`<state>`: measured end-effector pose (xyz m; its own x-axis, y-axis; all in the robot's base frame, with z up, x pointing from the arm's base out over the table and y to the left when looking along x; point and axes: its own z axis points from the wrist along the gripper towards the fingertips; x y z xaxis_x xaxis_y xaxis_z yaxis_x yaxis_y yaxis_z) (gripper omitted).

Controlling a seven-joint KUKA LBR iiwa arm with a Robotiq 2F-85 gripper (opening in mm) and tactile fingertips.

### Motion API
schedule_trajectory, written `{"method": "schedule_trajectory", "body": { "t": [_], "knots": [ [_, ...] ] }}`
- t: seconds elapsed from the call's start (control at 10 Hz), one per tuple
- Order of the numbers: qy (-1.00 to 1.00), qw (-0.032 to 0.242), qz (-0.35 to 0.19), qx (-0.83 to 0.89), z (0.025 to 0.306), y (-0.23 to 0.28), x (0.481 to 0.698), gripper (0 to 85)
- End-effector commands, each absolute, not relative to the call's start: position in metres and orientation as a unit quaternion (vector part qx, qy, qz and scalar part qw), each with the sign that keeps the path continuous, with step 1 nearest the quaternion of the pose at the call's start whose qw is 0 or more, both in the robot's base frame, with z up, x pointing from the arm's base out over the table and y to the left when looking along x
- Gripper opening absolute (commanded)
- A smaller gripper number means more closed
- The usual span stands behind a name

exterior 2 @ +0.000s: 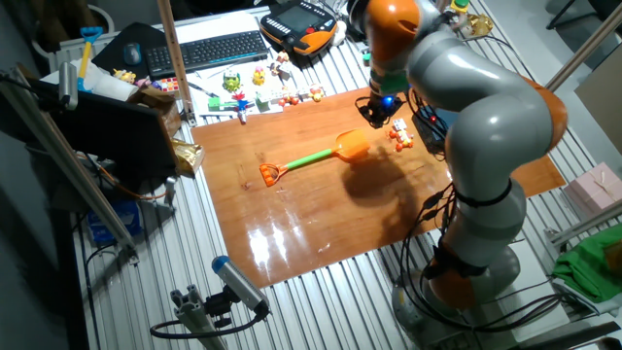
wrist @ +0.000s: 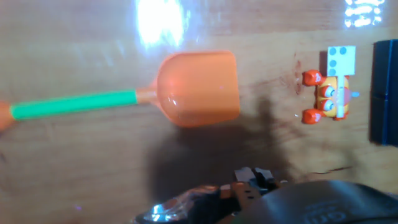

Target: Use a shovel to scoop up an object

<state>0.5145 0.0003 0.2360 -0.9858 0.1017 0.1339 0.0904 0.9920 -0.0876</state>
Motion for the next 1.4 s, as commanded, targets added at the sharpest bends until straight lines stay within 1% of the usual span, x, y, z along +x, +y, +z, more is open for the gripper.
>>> {"method": "schedule_trajectory", "body": {
  "t": [0.0, 0.1, 0.2, 0.3, 0.4, 0.5, 0.8, 0.9, 1.1, 1.3],
  "knots": [
    [-0.981, 0.086, 0.032, -0.168, 0.236, 0.001, 0.515, 0.7],
    [-0.977, 0.104, 0.027, -0.182, 0.236, 0.001, 0.515, 0.7],
    [-0.971, 0.113, 0.011, -0.212, 0.236, 0.001, 0.515, 0.7],
    [-0.964, 0.112, 0.014, -0.241, 0.236, 0.001, 0.515, 0.7],
    [-0.959, 0.100, 0.038, -0.261, 0.236, 0.001, 0.515, 0.7],
    [-0.956, 0.076, 0.054, -0.280, 0.236, 0.001, 0.515, 0.7],
    [-0.940, 0.092, 0.035, -0.326, 0.237, 0.005, 0.517, 0.7],
    [-0.934, 0.086, 0.031, -0.346, 0.235, 0.021, 0.524, 0.7],
    [-0.916, 0.053, 0.028, -0.397, 0.224, 0.061, 0.535, 0.7],
    [-0.904, 0.046, 0.034, -0.424, 0.214, 0.087, 0.549, 0.7]
  ]
}}
